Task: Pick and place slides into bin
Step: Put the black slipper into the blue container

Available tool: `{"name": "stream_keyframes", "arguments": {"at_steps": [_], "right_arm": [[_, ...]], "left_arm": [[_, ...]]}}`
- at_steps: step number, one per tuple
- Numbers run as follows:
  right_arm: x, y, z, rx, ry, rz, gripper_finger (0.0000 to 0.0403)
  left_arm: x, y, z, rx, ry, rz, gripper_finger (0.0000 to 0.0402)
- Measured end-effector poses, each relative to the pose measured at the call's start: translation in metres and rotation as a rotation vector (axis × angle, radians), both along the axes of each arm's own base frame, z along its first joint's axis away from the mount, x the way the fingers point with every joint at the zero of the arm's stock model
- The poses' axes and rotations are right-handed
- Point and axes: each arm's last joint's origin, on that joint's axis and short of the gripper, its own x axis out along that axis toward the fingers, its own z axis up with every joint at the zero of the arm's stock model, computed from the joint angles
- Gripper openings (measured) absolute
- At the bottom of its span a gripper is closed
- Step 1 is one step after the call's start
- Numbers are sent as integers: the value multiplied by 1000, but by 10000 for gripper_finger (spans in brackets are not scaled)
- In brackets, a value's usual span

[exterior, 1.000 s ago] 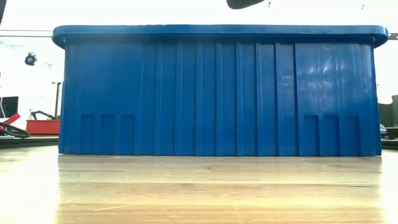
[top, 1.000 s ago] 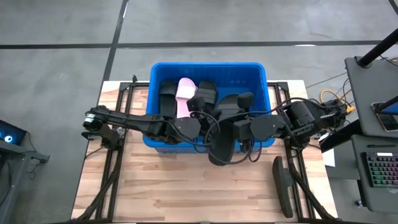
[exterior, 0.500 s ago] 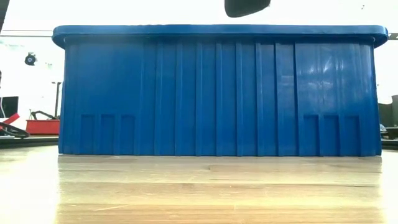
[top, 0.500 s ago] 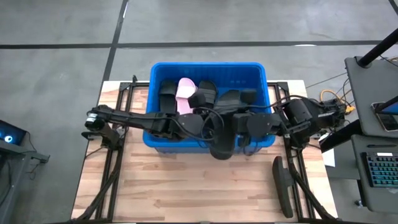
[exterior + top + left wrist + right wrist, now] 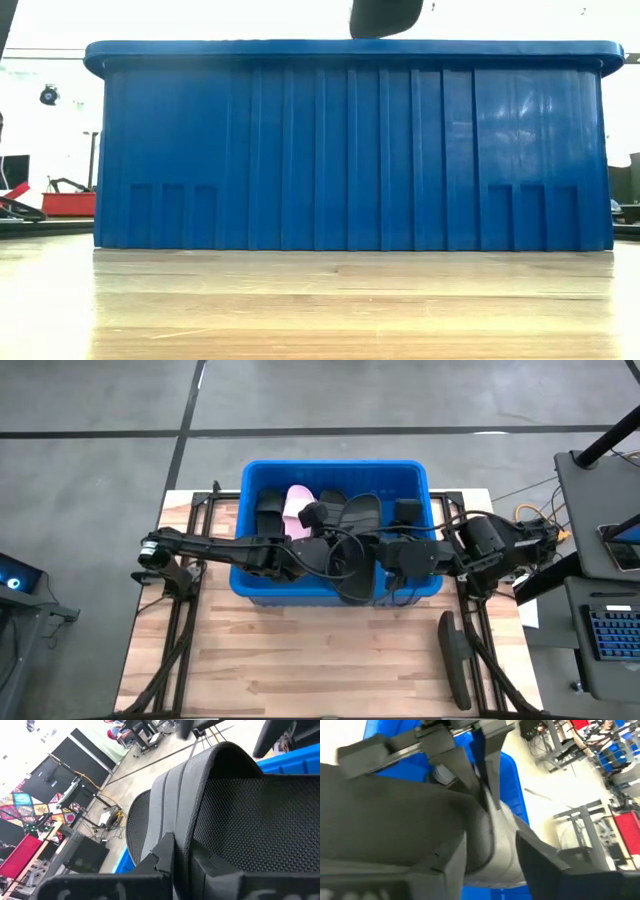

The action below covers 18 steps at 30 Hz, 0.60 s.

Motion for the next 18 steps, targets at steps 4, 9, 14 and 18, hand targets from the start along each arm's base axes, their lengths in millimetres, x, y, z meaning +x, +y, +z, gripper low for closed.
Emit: {"name": "stream_keyframes", "arguments": {"at_steps": [4, 9, 14, 18], "right_arm": [[5, -4, -4, -26, 26, -13, 205], [11, -11, -12, -44, 86, -30, 220], [16, -15, -16, -26, 106, -31, 167], [17, -16, -16, -31, 103, -37, 70]], "left_arm": [[2, 0, -3, 1, 7, -1, 2], [2, -1, -2, 36, 36, -16, 2], [2, -3, -2, 56, 56, -36, 2], [2, -3, -2, 84, 85, -55, 2]]}}
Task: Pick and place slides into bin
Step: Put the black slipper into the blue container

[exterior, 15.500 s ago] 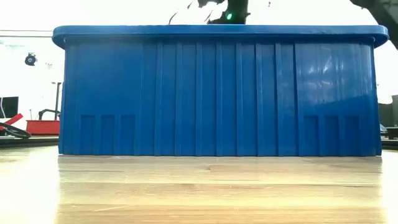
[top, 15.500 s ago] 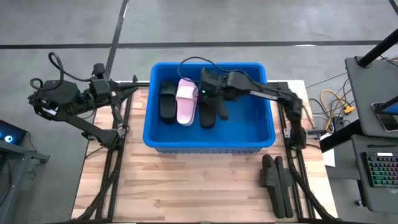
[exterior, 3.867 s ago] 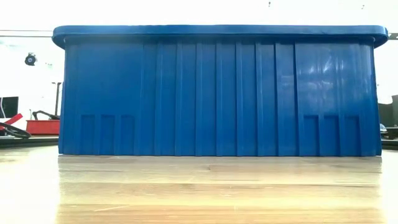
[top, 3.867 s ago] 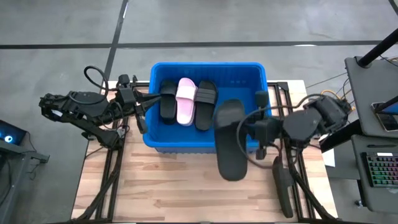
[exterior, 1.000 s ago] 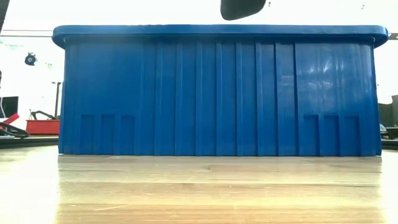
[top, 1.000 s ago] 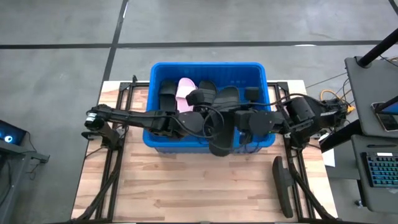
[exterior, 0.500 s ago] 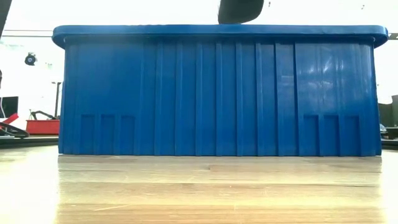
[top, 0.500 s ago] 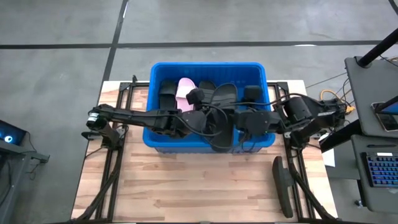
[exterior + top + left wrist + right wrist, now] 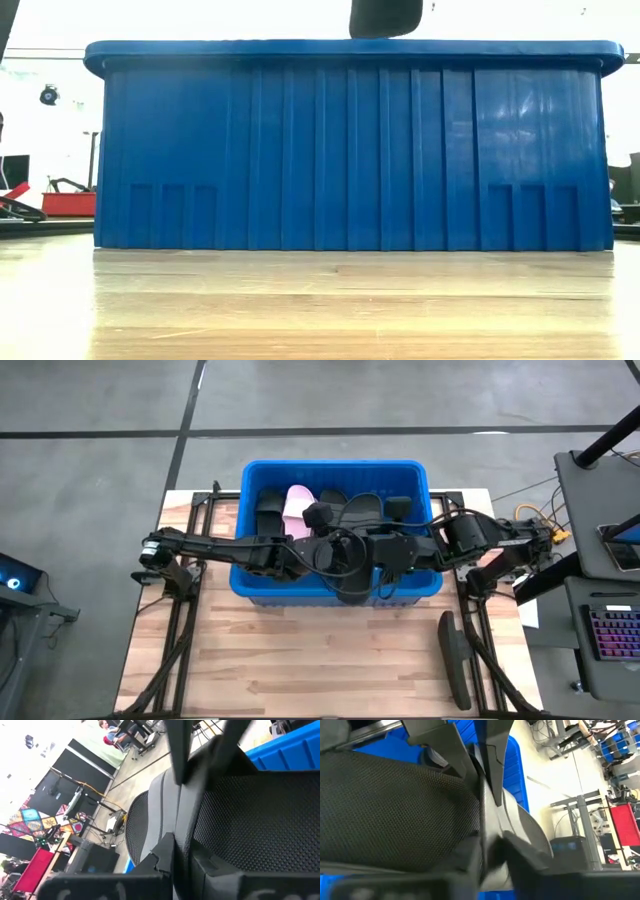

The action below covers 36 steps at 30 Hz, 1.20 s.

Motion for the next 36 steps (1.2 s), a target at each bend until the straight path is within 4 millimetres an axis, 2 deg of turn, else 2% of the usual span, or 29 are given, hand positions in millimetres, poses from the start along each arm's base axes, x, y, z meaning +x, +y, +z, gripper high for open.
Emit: {"name": "stream_keyframes", "arguments": {"at_steps": [2, 5, 8, 12, 18, 22, 30, 36], "right_arm": [[0, 0, 0, -7, 1, 2, 28], [0, 0, 0, -22, 1, -6, 16], [0, -2, 0, -71, 5, -29, 12], [-1, -9, 0, -112, 20, -63, 10], [-6, -31, 1, -101, 43, -145, 10], [-5, -46, 1, -116, 60, -181, 9], [-5, -69, 2, -125, 74, -251, 9], [-6, -76, 2, -117, 68, -285, 9]], "left_arm": [[0, 0, 0, -5, -2, -1, 2], [-1, 0, 1, -10, -9, -2, 11], [-4, -1, 5, -44, -43, -6, 39], [-12, -3, 8, -85, -51, 4, 101], [-21, -15, 6, -199, -80, 6, 208], [-37, -24, 14, -292, -131, 11, 253], [-80, -34, 32, -462, -194, 35, 267], [-105, -30, 45, -486, -204, 34, 267]]}}
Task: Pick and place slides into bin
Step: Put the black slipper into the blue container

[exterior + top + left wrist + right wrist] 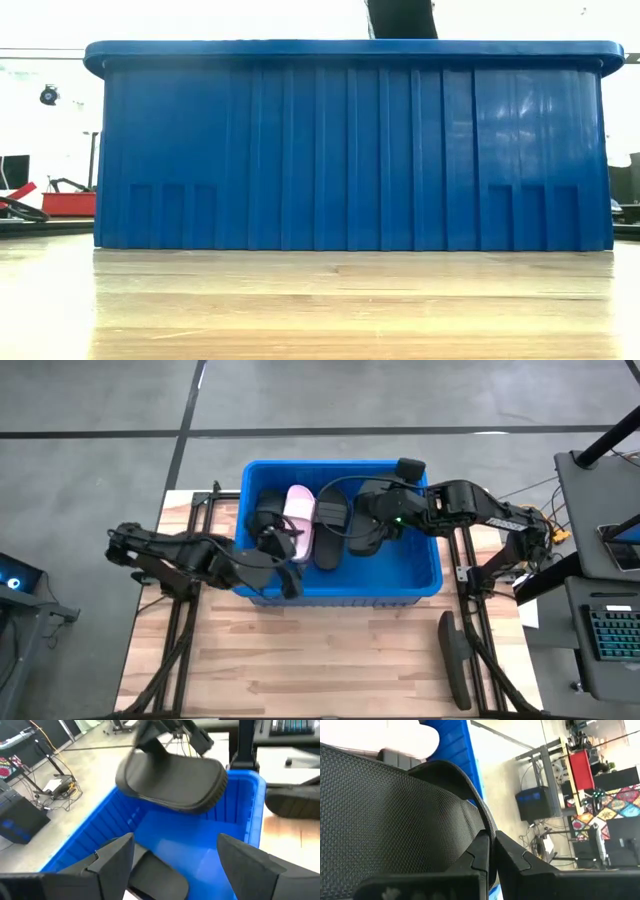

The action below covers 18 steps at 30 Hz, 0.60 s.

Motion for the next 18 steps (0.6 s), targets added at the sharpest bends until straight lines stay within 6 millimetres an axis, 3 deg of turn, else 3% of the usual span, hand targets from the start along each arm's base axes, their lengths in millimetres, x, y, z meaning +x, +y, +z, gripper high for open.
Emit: {"name": "stream_keyframes", "arguments": {"at_steps": [7, 12, 18], "right_arm": [[-4, -13, 4, 57, -120, -100, 9], [2, -14, 10, 196, -256, 120, 9], [14, -23, 1, 117, -341, 199, 9]], "left_arm": [[-32, 13, 24, 7, -99, 68, 267], [-61, 23, 40, 13, -146, 61, 267], [-85, 31, 44, 35, -119, 56, 267]]}}
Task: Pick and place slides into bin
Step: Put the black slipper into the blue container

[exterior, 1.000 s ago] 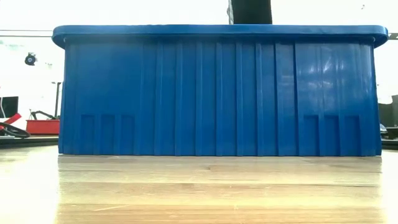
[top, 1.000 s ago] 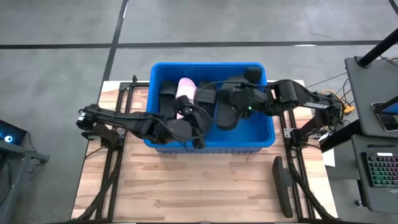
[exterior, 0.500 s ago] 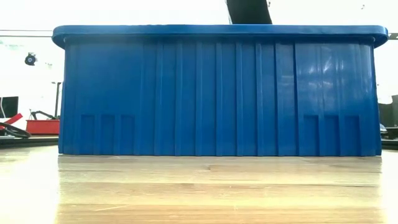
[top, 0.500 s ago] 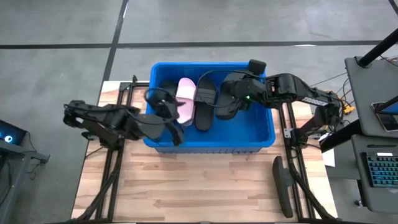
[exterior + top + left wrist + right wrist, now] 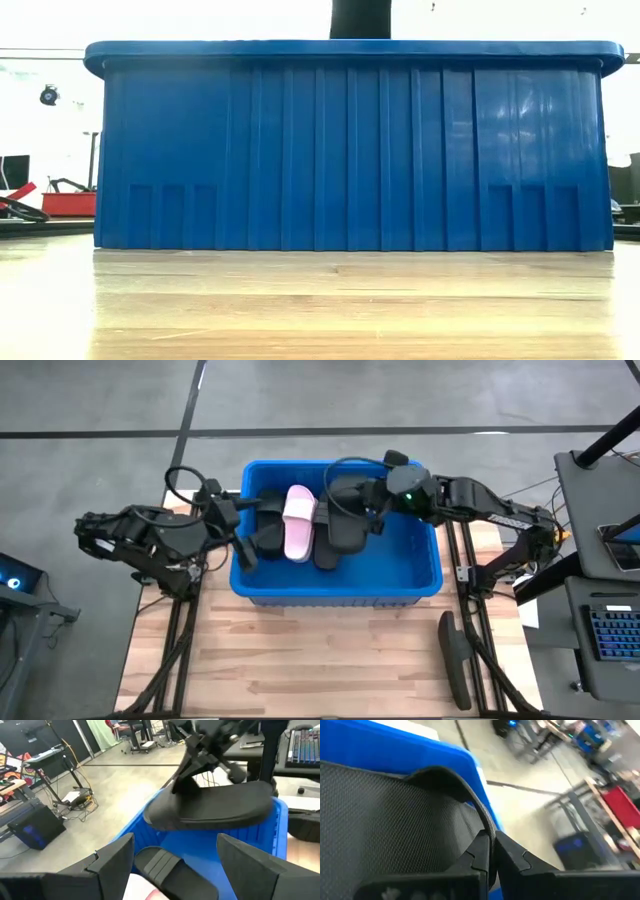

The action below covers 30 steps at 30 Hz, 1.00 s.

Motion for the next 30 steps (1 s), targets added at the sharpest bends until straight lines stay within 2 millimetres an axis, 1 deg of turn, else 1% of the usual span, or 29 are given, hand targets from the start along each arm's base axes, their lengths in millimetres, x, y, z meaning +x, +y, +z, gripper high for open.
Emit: {"name": "stream_keyframes", "arguments": {"at_steps": [5, 9, 15, 20, 24, 30], "right_arm": [[0, -17, -26, 30, 24, -82, 9], [-3, -26, -48, 57, 45, -123, 9], [-10, -28, -65, 50, 71, -130, 9], [-17, -33, -71, 60, 97, -118, 9], [-21, -41, -82, 57, 162, -78, 9], [-28, -53, -104, 50, 263, -67, 9]], "left_arm": [[-10, 3, -7, 4, 23, -2, 267], [-18, 5, -18, 1, 35, 1, 267], [-29, 9, -36, -21, 50, 11, 267], [-35, 12, -52, 0, 64, 35, 267], [-44, 16, -56, 3, 51, 60, 267], [-54, 19, -50, -21, -16, 61, 267]]}}
